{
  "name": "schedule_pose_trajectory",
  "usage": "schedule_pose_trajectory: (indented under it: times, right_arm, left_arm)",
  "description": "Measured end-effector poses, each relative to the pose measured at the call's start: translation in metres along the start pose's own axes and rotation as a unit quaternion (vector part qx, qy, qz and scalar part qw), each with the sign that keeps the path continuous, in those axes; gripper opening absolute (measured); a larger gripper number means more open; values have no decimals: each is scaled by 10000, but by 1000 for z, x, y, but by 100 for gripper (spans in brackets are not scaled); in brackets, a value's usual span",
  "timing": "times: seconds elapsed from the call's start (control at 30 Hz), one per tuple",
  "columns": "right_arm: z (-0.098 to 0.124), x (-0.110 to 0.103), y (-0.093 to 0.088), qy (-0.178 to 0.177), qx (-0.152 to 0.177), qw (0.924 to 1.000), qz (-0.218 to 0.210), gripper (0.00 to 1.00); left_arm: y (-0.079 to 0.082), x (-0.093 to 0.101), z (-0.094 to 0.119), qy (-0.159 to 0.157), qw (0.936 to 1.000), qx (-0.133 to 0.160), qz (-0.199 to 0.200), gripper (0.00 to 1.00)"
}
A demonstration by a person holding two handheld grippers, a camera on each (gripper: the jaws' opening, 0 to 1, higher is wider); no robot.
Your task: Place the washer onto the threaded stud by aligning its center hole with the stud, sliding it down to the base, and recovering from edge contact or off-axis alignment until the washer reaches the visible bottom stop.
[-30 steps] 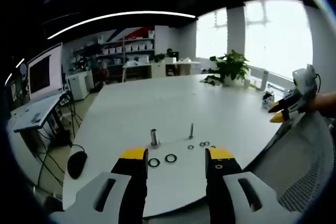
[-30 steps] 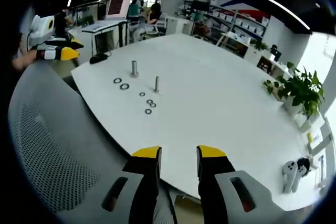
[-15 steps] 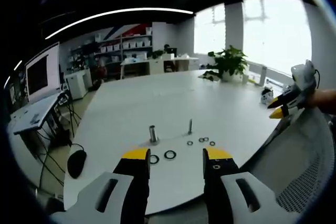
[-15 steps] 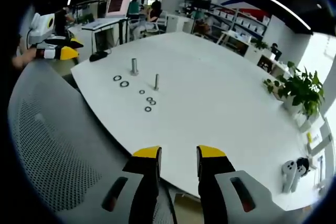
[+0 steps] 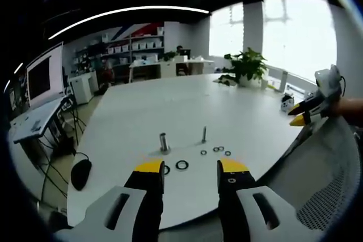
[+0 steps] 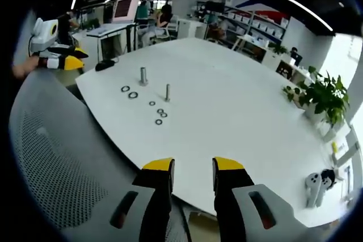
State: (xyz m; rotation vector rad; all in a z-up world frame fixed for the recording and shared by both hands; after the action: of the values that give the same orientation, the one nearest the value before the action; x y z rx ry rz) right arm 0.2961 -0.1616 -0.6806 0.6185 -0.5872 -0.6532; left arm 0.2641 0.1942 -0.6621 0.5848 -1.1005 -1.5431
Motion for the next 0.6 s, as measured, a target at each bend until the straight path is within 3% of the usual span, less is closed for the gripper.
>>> schedule_pose_trajectory:
  times: [0.47,0.6]
  right_arm:
    - [1,-8,8,361,402,9985,56,29]
    - [1,-12,14,585,691,9958,152,29]
  left_arm:
    - [-7,-5,-4,215,9988,-417,112,37]
    - [-7,-9,-3,296,9984,-428,208,36]
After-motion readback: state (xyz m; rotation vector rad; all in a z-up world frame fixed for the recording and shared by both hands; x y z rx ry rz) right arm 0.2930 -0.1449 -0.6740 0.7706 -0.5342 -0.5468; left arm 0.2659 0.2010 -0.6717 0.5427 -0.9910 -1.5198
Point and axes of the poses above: the point that each gripper's makers call its tool centre point, and the gripper's own axes: z roughly backward along the fingers, x roughly to its right, y roughly out of its top, the point moved 7 cm from there along z, roughly backward along the fingers, and after that the axes turned 10 degrees about z, right-handed, at the moved point
